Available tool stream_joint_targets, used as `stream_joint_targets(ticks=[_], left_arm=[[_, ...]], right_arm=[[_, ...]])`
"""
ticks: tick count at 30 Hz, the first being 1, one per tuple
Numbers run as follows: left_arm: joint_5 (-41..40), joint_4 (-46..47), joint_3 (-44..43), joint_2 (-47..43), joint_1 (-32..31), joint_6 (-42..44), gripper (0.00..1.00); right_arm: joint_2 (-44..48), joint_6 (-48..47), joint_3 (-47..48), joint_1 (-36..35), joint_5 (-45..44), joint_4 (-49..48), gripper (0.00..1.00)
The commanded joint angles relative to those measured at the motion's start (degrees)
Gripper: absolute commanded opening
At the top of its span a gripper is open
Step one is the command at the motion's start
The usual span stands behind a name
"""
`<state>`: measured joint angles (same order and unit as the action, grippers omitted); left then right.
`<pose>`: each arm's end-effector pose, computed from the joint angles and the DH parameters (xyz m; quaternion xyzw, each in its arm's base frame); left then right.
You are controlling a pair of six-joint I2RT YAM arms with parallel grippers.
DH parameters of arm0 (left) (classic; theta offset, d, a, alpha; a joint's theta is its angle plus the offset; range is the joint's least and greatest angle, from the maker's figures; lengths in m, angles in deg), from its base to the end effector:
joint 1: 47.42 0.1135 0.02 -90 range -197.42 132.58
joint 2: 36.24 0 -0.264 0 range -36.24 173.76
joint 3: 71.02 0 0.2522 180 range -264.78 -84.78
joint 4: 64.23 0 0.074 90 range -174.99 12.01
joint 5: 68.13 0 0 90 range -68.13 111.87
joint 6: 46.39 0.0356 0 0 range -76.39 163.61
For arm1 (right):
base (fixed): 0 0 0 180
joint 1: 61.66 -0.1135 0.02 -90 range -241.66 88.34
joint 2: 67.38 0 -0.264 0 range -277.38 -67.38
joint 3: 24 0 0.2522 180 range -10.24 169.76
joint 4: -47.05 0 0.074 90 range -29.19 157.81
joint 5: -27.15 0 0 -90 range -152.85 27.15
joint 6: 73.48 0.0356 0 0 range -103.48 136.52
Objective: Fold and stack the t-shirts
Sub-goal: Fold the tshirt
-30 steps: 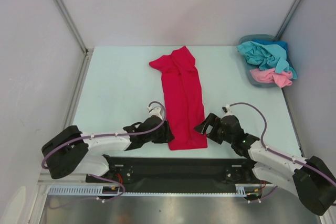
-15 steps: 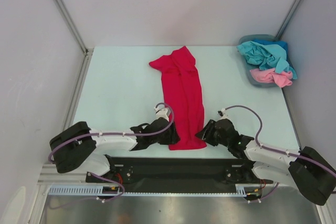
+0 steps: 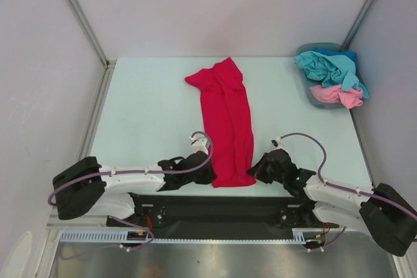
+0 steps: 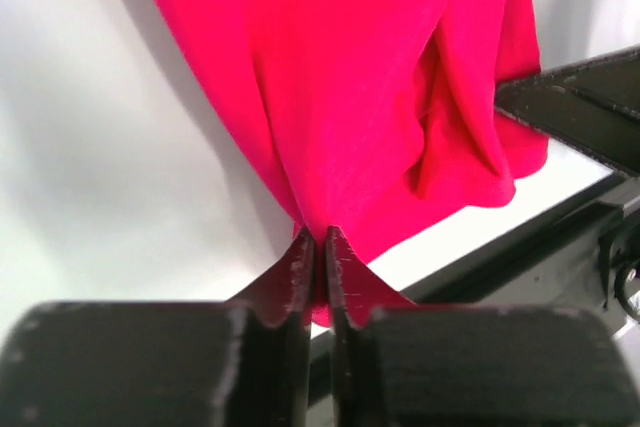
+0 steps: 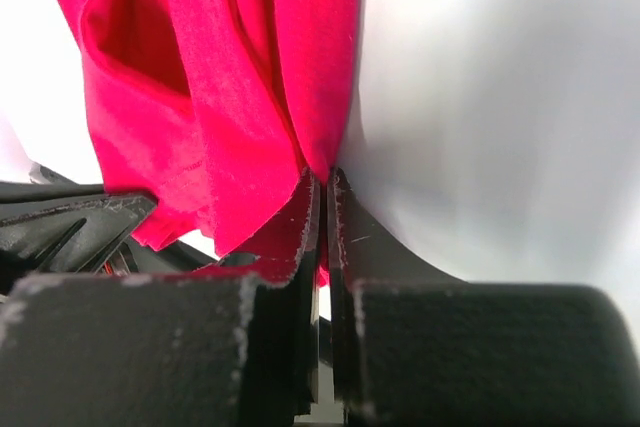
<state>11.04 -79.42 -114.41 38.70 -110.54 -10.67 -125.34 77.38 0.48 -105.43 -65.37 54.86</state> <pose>0.1149 -0.2119 0.1571 0.0366 0.9254 -0.2680 0.2656 0.1257 0.1183 0.1259 0.1443 0.8993 0.3140 0.2679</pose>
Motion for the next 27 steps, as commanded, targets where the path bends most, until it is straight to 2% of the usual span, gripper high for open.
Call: stream_joint_targets(ticks=[1,5,12,21,27], left_arm=[[-1.8,-3.4,-0.7,-2.5,-3.3,-2.5,0.08],[-2.9,-5.7,-1.6,-3.0,-6.3,-5.0,0.01],[-6.7,-15.4,-7.5,-3.0,-12.2,-8.6,0.00],[-9.7,-21.2,-11.0,-4.6,-12.7,-8.6,0.00],[-9.6,-21.2,-10.0,-3.7,-12.7,-9.7,0.00]], right_arm=[[1.2,0.1,-0.2,-0.6,0.4,3.8,0.00],[1.8,0.6,1.1,-1.2,0.9,7.3,0.00],[2.1,1.1,4.8,-3.8,0.6,11.7,0.00],[0.9,0.2,7.5,-4.0,1.2,13.2,0.00],[4.0,-0.4,8.6,-4.0,-0.5,17.6,0.00]])
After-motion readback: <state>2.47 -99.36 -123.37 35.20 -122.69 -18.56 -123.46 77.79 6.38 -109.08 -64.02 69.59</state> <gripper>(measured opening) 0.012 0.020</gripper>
